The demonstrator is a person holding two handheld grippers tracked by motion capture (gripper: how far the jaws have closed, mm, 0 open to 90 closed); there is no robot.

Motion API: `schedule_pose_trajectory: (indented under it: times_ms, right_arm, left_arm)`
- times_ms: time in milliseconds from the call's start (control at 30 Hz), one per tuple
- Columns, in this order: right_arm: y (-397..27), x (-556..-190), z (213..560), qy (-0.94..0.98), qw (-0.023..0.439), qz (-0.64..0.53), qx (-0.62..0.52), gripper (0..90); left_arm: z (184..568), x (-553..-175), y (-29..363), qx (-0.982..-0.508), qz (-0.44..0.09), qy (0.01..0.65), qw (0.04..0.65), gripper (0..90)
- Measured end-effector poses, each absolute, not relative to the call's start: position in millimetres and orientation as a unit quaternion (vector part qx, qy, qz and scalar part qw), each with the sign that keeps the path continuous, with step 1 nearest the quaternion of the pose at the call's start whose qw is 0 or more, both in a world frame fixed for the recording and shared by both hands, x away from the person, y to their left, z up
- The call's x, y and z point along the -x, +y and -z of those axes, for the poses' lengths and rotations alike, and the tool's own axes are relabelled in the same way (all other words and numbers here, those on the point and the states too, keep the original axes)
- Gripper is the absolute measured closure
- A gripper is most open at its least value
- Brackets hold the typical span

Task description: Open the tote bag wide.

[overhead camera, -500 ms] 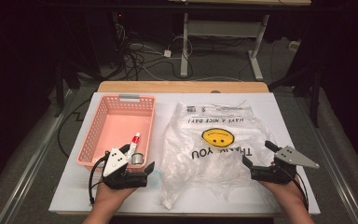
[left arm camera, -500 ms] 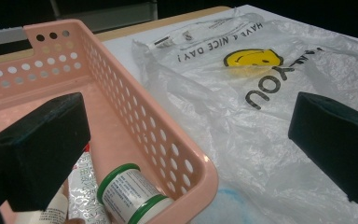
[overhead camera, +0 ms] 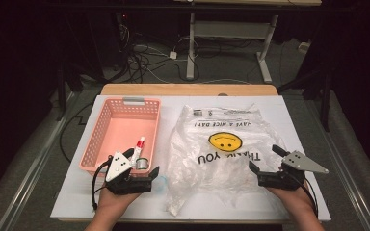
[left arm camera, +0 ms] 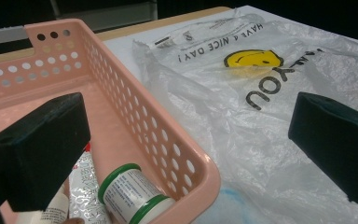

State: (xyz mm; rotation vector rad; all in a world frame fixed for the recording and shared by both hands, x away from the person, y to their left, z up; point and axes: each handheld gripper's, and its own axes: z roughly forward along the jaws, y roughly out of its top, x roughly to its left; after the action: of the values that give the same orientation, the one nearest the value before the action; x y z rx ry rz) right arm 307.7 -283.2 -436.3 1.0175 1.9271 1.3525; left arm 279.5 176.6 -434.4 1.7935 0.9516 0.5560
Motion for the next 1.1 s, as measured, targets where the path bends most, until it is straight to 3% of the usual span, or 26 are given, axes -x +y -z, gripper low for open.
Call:
schedule_pose_trajectory:
  times_ms: [633, 1100]
  right_arm:
    - [-299, -311, 431, 0.712, 0.295, -0.499, -0.396, 0.2]
    - [-346, -323, 436, 0.697, 0.298, -0.464, -0.459, 1.6]
  left_arm:
    - [434, -280, 176, -0.743, -0.228, 0.391, 0.494, 0.0]
    - [435, -280, 175, -0.746, -0.226, 0.387, 0.492, 0.0]
